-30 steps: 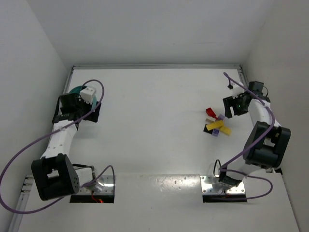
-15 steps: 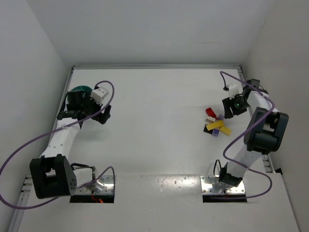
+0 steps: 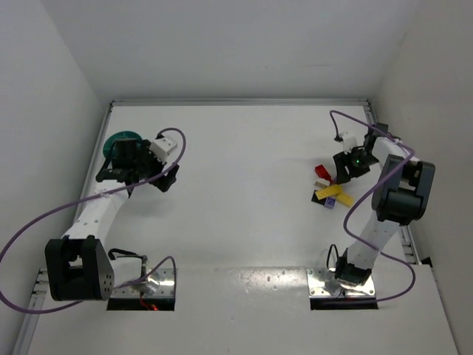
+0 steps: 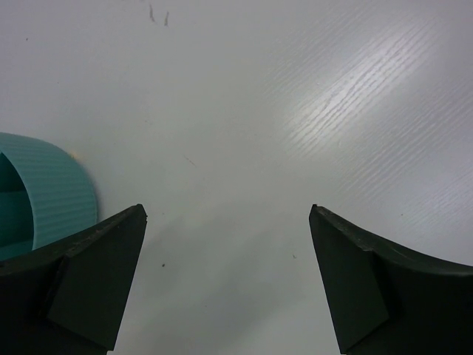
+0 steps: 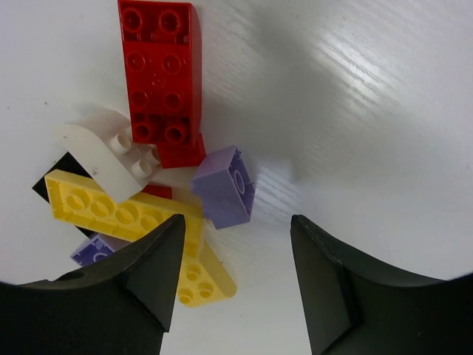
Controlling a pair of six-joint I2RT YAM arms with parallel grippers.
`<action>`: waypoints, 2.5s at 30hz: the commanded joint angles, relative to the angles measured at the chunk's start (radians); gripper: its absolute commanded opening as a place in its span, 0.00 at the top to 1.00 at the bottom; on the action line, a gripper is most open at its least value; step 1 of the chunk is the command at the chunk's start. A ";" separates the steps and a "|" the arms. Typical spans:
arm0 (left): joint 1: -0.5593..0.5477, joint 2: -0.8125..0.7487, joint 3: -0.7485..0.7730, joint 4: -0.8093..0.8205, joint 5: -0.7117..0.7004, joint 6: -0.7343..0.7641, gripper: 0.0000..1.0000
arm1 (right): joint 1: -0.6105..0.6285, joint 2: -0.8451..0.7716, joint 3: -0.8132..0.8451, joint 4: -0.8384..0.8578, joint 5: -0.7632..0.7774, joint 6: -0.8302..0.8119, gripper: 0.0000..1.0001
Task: Sort the legos into containers by color
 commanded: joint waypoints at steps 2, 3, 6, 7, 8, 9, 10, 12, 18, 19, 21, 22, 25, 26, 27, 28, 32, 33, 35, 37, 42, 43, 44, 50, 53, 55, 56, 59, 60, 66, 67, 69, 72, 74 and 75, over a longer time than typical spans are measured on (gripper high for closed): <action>-0.022 0.005 -0.003 0.029 -0.008 0.004 0.02 | 0.024 0.016 0.049 0.025 -0.037 -0.024 0.40; -0.033 0.005 -0.003 0.029 -0.017 0.004 0.02 | 0.025 0.016 0.049 0.025 -0.037 -0.024 0.40; -0.043 0.005 -0.003 0.029 -0.038 0.004 0.02 | 0.034 0.029 0.069 0.035 -0.028 -0.015 0.40; -0.043 0.005 -0.003 0.038 -0.039 0.004 0.02 | 0.034 0.041 0.069 0.035 -0.028 -0.015 0.40; -0.043 0.005 -0.013 0.038 -0.039 0.004 0.02 | 0.043 0.041 0.069 0.025 -0.019 -0.015 0.41; -0.043 0.005 -0.013 0.038 -0.039 0.004 0.02 | 0.043 0.050 0.069 0.025 -0.019 -0.015 0.41; -0.043 0.005 -0.013 0.038 -0.048 0.004 0.02 | 0.043 0.050 0.069 0.025 -0.019 -0.015 0.42; -0.053 0.005 -0.013 0.049 -0.048 -0.005 0.02 | 0.043 0.050 0.069 0.035 -0.008 -0.015 0.47; -0.053 0.014 -0.013 0.069 -0.048 -0.014 0.03 | 0.043 0.068 0.058 0.035 0.003 -0.015 0.68; -0.053 0.014 -0.022 0.069 -0.048 -0.026 0.04 | 0.043 0.068 0.058 0.035 0.003 -0.015 0.75; -0.053 0.005 -0.031 0.104 -0.048 -0.037 0.08 | 0.043 0.068 0.058 0.035 -0.006 -0.015 0.81; -0.053 0.005 -0.045 0.128 -0.048 -0.051 0.09 | 0.043 0.059 0.070 0.022 -0.007 -0.015 0.82; -0.053 -0.006 -0.066 0.148 0.021 -0.083 0.12 | 0.052 0.041 0.121 -0.044 -0.092 0.013 0.85; -0.053 -0.006 -0.066 0.149 0.052 -0.094 0.12 | 0.052 0.041 0.139 -0.067 -0.161 0.027 0.85; -0.053 -0.015 -0.066 0.149 0.093 -0.103 0.12 | 0.052 0.032 0.177 -0.115 -0.201 0.062 0.85; -0.053 -0.015 -0.066 0.149 0.194 -0.112 0.12 | 0.064 0.032 0.199 -0.140 -0.245 0.082 0.85; -0.053 -0.036 -0.089 0.263 0.441 -0.222 0.12 | 0.103 0.059 0.285 -0.209 -0.558 0.221 0.87; -0.053 -0.036 -0.098 0.291 0.478 -0.283 0.09 | 0.129 0.073 0.315 -0.232 -0.604 0.244 0.87; -0.086 -0.016 -0.070 0.355 0.512 -0.347 0.10 | 0.159 0.111 0.339 -0.232 -0.721 0.317 0.89; -0.108 -0.003 -0.051 0.392 0.502 -0.410 0.10 | 0.212 0.121 0.339 -0.210 -0.795 0.396 0.89; -0.232 0.089 0.055 0.429 0.422 -0.456 0.13 | 0.365 0.144 0.328 -0.004 -0.861 0.667 0.89; -0.255 0.103 0.068 0.429 0.375 -0.456 0.15 | 0.386 0.153 0.328 0.028 -0.861 0.705 0.89; -0.307 0.127 0.102 0.429 0.347 -0.439 0.19 | 0.408 0.153 0.328 0.094 -0.872 0.741 0.89; -0.404 0.174 0.191 0.409 0.301 -0.402 0.21 | 0.529 0.164 0.296 0.442 -0.924 1.140 0.89; -0.447 0.174 0.191 0.386 0.301 -0.367 0.19 | 0.574 0.154 0.274 0.596 -0.924 1.292 0.89; -0.476 0.174 0.181 0.386 0.291 -0.356 0.18 | 0.594 0.154 0.274 0.645 -0.924 1.340 0.89; -0.485 0.174 0.181 0.377 0.278 -0.347 0.18 | 0.609 0.154 0.274 0.645 -0.924 1.340 0.89; -0.497 0.165 0.159 0.377 0.218 -0.338 0.17 | 0.630 0.154 0.274 0.660 -0.924 1.375 0.89; -0.510 0.165 0.159 0.377 0.190 -0.338 0.15 | 0.630 0.154 0.274 0.677 -0.924 1.386 0.89; -0.547 0.165 0.141 0.400 0.025 -0.307 0.15 | 0.661 0.145 0.241 0.749 -0.944 1.466 0.89; -0.557 0.174 0.132 0.400 -0.001 -0.307 0.15 | 0.670 0.145 0.230 0.761 -0.944 1.466 0.89; -0.568 0.174 0.132 0.409 -0.064 -0.307 0.17 | 0.670 0.133 0.219 0.771 -0.944 1.480 0.89; -0.568 0.174 0.132 0.419 -0.098 -0.298 0.19 | 0.680 0.122 0.208 0.771 -0.944 1.480 0.89; -0.568 0.174 0.132 0.419 -0.098 -0.287 0.22 | 0.680 0.122 0.208 0.771 -0.944 1.480 0.89; -0.568 0.174 0.132 0.419 -0.098 -0.287 0.24 | 0.680 0.122 0.208 0.771 -0.944 1.480 0.89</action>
